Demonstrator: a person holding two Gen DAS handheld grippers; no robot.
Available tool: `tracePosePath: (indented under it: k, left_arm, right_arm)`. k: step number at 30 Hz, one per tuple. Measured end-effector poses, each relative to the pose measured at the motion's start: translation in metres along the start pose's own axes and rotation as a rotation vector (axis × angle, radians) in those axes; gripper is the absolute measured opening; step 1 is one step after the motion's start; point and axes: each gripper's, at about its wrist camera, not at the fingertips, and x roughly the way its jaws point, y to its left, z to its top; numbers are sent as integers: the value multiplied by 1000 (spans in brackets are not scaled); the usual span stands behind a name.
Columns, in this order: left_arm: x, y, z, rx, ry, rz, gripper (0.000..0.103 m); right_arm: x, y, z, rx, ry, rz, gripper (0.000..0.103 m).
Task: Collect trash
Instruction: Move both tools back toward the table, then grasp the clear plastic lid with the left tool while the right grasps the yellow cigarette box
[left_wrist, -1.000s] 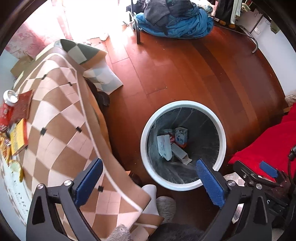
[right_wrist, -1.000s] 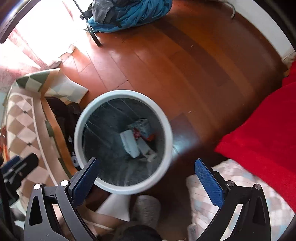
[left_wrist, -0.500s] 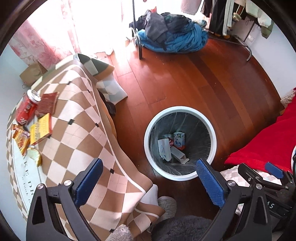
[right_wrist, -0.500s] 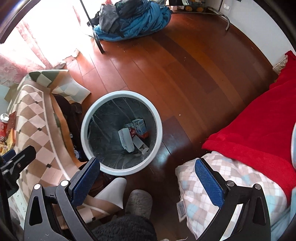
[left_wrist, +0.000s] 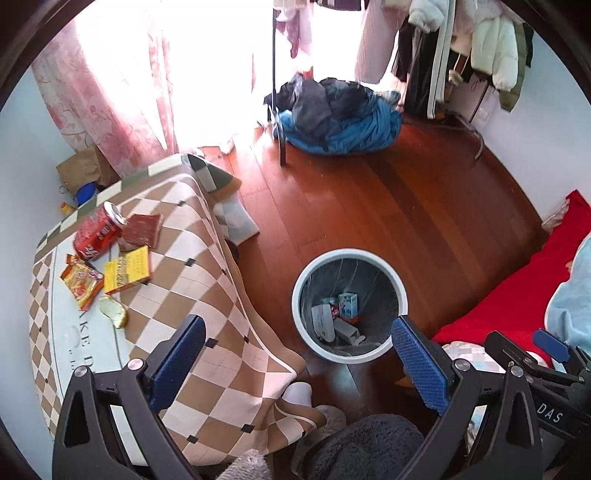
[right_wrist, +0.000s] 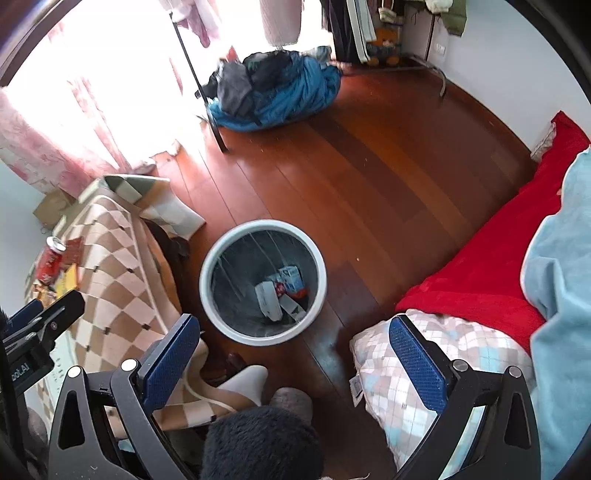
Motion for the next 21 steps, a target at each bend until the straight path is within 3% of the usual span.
tracePosePath:
  k: [6, 12, 17, 21]
  left_arm:
    - [-36, 35, 2, -49, -68, 29, 103]
    - [-46, 127, -7, -180, -95, 106, 103]
    - [-18, 257, -42, -352, -28, 280, 103]
    - [18, 338, -79, -504, 43, 386, 103]
  right_arm:
    - [-43, 21, -4, -1, -66, 40, 103]
    - [-74, 75, 0, -37, -115, 140, 103]
    - [-46, 177, 0, -201, -52, 224, 103]
    - [19, 299, -5, -486, 75, 244, 103]
